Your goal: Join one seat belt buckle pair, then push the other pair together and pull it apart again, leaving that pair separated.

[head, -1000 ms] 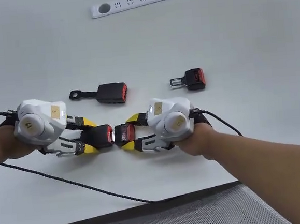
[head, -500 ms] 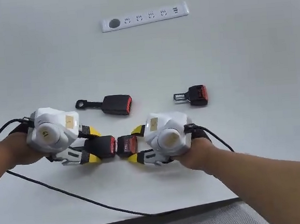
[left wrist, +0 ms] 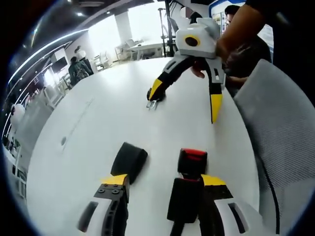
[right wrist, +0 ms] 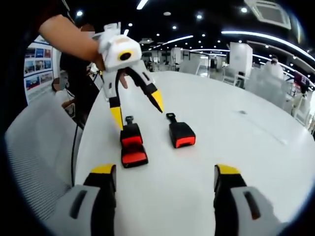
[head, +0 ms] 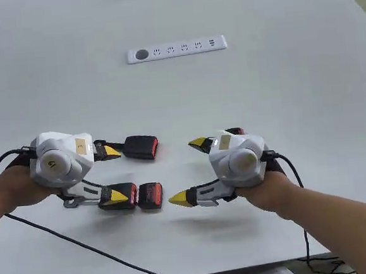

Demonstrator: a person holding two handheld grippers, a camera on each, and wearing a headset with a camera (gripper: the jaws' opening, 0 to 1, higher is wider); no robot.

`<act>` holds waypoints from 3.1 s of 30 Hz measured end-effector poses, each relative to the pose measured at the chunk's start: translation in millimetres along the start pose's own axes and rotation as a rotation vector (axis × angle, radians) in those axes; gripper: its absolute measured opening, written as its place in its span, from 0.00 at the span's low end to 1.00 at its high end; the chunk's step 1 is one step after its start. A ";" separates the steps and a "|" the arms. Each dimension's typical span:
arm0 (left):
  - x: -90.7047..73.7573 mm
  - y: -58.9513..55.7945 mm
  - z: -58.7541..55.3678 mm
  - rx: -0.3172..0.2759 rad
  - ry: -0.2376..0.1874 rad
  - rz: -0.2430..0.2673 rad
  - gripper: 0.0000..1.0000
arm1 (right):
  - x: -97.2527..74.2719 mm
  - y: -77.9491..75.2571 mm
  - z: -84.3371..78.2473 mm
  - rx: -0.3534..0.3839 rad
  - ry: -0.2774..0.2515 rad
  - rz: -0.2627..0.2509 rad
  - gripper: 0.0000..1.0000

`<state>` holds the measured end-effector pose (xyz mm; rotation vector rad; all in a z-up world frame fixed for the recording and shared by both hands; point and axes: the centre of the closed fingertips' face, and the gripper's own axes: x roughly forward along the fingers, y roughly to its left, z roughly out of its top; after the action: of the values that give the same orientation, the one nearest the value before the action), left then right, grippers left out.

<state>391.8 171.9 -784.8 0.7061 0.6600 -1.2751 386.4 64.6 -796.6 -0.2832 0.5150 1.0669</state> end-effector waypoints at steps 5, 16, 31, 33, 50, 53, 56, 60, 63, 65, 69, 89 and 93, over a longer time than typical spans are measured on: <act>-4.0 14.0 17.6 0.030 -0.006 0.021 0.63 | -21.8 -20.8 -4.0 -0.008 0.008 -0.022 0.86; -3.2 45.5 42.5 0.101 -0.002 0.029 0.64 | -59.7 -68.4 -19.5 -0.015 0.034 -0.055 0.86; 30.1 65.3 26.7 0.131 0.062 -0.041 0.63 | -53.4 -93.4 -54.0 -0.012 0.093 -0.006 0.75; 36.0 68.3 19.8 0.133 0.073 -0.044 0.63 | -48.8 -93.2 -59.8 -0.008 0.104 0.016 0.74; 71.2 67.7 -22.5 0.147 0.149 -0.158 0.56 | -30.6 -107.9 -83.5 -0.027 0.184 0.096 0.56; 72.9 65.1 -22.1 0.132 0.132 -0.183 0.52 | -31.5 -105.1 -80.7 -0.035 0.183 0.108 0.51; 72.6 63.3 -25.3 0.118 0.147 -0.209 0.47 | -31.1 -99.5 -78.9 -0.050 0.182 0.126 0.45; 72.3 62.7 -23.7 0.113 0.144 -0.212 0.43 | -29.9 -97.2 -77.6 -0.068 0.190 0.107 0.41; 72.6 65.8 -21.7 0.076 0.146 -0.189 0.38 | -25.4 -99.1 -76.1 -0.094 0.193 0.091 0.37; 72.9 64.4 -21.8 0.082 0.154 -0.190 0.37 | -22.5 -100.4 -75.3 -0.106 0.188 0.076 0.36; 73.7 64.6 -21.8 0.076 0.175 -0.184 0.36 | -20.1 -100.8 -73.7 -0.078 0.159 0.056 0.35; 76.6 65.0 -23.3 0.022 0.220 -0.152 0.35 | -23.5 -95.0 -77.5 -0.041 0.055 0.069 0.34; 76.6 64.7 -23.4 0.016 0.224 -0.152 0.35 | -22.8 -91.7 -74.7 -0.025 0.037 0.070 0.34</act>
<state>467.4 152.9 -852.0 0.8327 0.9007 -1.3528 439.2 -29.5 -850.1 -0.3093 0.5481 1.1384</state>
